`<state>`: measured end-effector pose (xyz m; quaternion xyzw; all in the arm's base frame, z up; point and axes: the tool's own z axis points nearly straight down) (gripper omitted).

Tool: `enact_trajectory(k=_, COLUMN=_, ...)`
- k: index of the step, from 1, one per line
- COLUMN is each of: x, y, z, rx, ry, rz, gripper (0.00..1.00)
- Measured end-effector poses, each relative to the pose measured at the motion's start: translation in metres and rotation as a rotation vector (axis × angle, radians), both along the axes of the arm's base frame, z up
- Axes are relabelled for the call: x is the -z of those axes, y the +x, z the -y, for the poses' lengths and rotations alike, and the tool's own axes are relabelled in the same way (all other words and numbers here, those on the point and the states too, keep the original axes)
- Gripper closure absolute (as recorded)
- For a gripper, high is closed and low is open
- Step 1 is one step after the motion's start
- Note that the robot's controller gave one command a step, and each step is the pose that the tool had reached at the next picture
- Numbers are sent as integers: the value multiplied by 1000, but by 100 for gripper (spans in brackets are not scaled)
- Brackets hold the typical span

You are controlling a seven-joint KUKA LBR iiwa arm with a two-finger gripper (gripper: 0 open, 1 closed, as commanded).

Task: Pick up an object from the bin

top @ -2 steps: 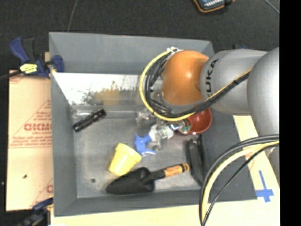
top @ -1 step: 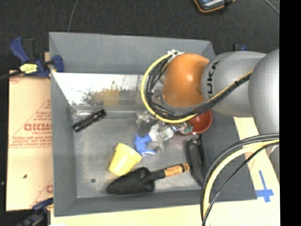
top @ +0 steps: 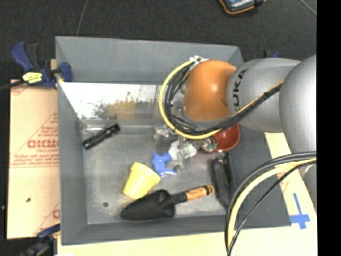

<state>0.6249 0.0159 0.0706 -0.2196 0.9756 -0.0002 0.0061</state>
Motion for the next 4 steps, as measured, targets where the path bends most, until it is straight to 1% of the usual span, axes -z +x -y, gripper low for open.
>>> enact_trajectory(k=1, x=-3, y=-1, z=1, rx=-21, ry=0, rz=1, gripper=0)
enact_trajectory(k=2, x=-3, y=1, z=1, rx=-7, ry=2, rz=4, gripper=100)
enact_trajectory(k=3, x=-3, y=1, z=1, rx=-6, ry=2, rz=4, gripper=100)
enact_trajectory(k=4, x=-28, y=-2, z=1, rx=-4, ry=2, rz=-6, gripper=100)
